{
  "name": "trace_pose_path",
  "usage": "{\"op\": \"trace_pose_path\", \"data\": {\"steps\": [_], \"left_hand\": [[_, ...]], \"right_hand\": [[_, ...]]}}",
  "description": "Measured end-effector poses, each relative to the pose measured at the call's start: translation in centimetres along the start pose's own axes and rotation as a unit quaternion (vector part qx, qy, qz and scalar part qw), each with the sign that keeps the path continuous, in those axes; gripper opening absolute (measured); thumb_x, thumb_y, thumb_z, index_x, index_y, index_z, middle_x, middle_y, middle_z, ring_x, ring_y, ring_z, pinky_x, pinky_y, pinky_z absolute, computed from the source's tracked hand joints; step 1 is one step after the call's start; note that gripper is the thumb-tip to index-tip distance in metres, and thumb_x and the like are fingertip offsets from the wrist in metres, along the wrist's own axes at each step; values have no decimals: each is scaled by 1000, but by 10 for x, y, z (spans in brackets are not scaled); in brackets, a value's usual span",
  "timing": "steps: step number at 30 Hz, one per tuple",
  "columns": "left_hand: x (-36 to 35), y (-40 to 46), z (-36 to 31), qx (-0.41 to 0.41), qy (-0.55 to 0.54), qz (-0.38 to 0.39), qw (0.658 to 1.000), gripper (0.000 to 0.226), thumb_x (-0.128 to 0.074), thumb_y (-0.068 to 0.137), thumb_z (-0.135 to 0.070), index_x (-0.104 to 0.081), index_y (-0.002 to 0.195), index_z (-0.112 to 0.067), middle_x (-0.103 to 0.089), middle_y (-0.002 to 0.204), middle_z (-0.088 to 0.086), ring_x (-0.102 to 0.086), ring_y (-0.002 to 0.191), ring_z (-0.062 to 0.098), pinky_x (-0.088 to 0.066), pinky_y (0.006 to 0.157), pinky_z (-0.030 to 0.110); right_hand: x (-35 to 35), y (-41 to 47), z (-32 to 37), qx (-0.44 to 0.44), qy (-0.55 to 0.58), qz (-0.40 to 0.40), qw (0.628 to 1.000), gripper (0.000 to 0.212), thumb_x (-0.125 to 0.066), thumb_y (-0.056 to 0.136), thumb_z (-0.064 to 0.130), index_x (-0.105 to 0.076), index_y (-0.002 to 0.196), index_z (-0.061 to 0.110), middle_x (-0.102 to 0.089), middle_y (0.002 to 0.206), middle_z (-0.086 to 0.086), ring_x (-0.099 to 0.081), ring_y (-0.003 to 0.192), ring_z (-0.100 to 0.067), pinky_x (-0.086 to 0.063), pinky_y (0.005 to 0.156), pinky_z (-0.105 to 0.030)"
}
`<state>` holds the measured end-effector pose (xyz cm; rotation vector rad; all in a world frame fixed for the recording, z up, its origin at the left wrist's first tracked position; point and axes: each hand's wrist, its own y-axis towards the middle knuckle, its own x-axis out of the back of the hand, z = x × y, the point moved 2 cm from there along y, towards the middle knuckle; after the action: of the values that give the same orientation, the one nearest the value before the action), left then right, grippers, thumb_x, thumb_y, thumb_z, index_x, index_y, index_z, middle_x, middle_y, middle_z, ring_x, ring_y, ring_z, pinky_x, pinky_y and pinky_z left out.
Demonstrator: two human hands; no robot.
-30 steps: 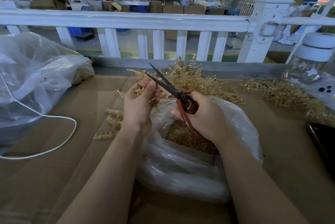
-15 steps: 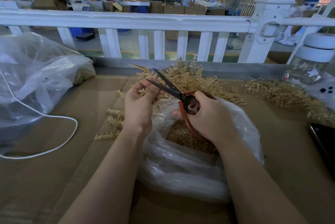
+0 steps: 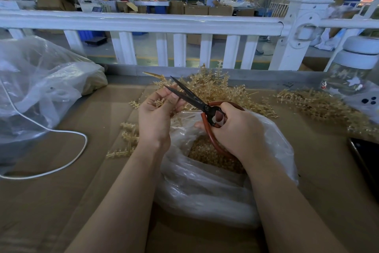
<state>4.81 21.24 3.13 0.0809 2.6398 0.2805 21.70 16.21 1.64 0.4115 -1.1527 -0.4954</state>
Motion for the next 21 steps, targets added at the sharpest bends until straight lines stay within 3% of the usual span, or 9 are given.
{"op": "trace_pose_path", "data": {"steps": [5,9,16,21], "left_hand": [[-2,-1,-2,9,-25,-2,1000,12,-60,91,4,-67,90,-6,-67,86,9,-63,70,11,-53,69,19],[-1,0,-1,31,-39,8,999,14,-58,93,2,-68,98,-8,-67,92,9,-62,72,10,-52,71,19],[1,0,-2,40,-56,20,997,16,-62,90,0,-69,104,-6,-74,83,3,-68,69,8,-54,69,18],[1,1,-2,35,-58,17,998,18,-62,89,0,-70,105,-5,-75,85,5,-69,69,8,-54,68,17]], "right_hand": [[1,-1,2,-2,-7,-9,1000,63,-45,75,88,-59,82,27,-63,70,14,-58,63,-6,-49,53,-24],[3,-3,3,7,11,-5,1000,74,-31,69,94,-59,83,27,-63,71,14,-57,63,-4,-44,52,-19],[0,-2,-1,1,35,-7,999,64,-41,71,93,-52,75,30,-56,62,16,-51,59,2,-36,48,-17],[-1,0,-2,-4,24,2,1000,80,-30,65,100,-61,83,28,-60,65,16,-53,60,1,-42,50,-17]]}}
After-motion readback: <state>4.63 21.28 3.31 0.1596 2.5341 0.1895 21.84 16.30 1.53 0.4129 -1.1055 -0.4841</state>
